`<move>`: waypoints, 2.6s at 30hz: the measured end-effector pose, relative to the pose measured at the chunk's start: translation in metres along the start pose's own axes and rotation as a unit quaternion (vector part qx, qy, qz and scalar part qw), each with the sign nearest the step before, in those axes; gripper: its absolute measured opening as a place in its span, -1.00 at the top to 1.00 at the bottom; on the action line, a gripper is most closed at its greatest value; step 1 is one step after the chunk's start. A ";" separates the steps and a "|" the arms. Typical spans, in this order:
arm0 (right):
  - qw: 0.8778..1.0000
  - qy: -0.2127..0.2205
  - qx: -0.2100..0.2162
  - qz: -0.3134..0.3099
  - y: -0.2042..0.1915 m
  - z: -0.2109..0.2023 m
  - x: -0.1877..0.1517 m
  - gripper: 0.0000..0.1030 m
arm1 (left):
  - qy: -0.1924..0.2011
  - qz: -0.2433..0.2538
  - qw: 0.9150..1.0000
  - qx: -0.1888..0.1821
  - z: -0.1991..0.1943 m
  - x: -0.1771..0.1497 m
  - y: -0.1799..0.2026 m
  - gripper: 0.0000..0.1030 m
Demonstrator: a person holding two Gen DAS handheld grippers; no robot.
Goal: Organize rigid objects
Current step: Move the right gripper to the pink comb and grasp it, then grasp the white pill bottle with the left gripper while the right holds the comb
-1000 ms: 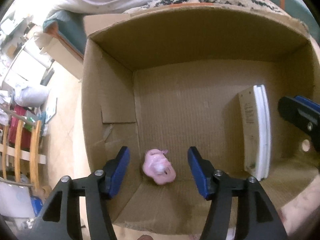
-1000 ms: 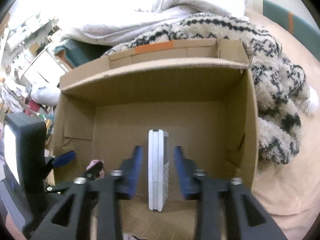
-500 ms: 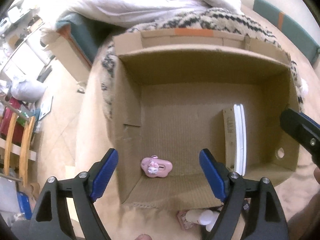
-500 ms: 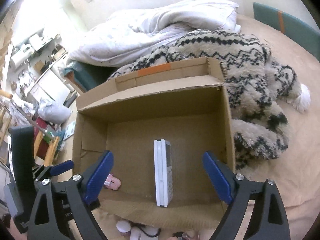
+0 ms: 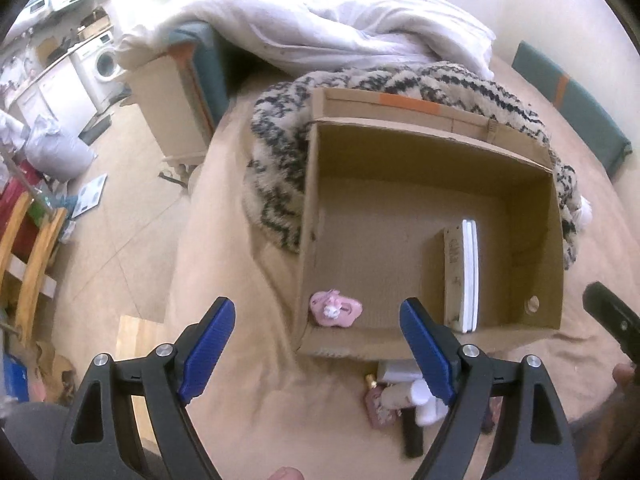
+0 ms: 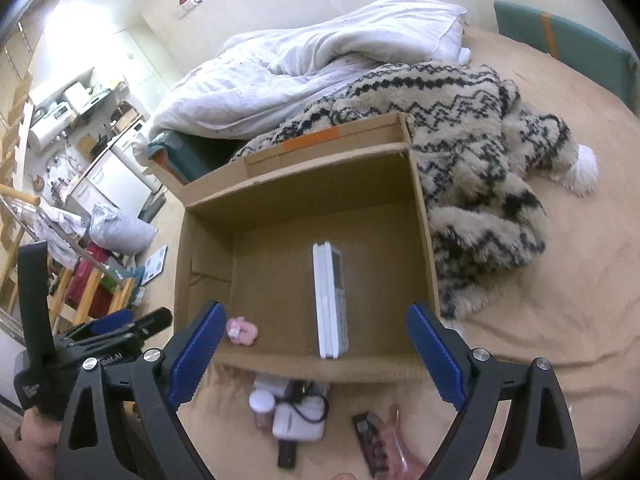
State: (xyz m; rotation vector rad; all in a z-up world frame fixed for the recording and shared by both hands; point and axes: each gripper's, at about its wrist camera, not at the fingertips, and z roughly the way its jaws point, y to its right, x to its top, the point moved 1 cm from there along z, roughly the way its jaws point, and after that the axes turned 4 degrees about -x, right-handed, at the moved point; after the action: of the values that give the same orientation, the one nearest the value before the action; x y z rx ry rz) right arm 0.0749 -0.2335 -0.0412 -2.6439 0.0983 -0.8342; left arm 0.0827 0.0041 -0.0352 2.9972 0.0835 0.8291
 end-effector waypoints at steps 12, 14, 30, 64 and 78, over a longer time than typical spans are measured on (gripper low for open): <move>1.000 -0.023 -0.011 0.008 0.004 -0.018 -0.041 -0.90 | 0.017 -0.011 1.000 -0.004 -0.016 -0.034 -0.031 -0.62; 0.999 -0.029 -0.021 0.008 0.005 -0.014 -0.045 -0.90 | 0.021 -0.007 1.000 0.002 -0.013 -0.037 -0.032 -0.62; 0.974 -0.211 -0.058 0.048 0.035 0.065 -0.074 -0.48 | -0.018 -0.054 0.998 -0.016 0.004 -0.042 -0.048 -0.62; 0.977 -0.142 -0.091 -0.131 -0.014 0.029 -0.081 0.40 | -0.047 -0.077 0.996 -0.009 0.015 -0.050 -0.064 -0.62; 0.995 0.010 -0.017 -0.094 -0.019 -0.020 -0.035 0.40 | -0.053 0.004 0.997 -0.056 0.018 -0.058 -0.013 -0.61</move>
State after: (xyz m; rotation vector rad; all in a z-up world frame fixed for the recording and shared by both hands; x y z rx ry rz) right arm 0.0335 -0.2163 -0.0379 -2.7078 -0.1350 -0.9257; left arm 0.0416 0.0130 -0.0811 2.9297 0.0219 0.6513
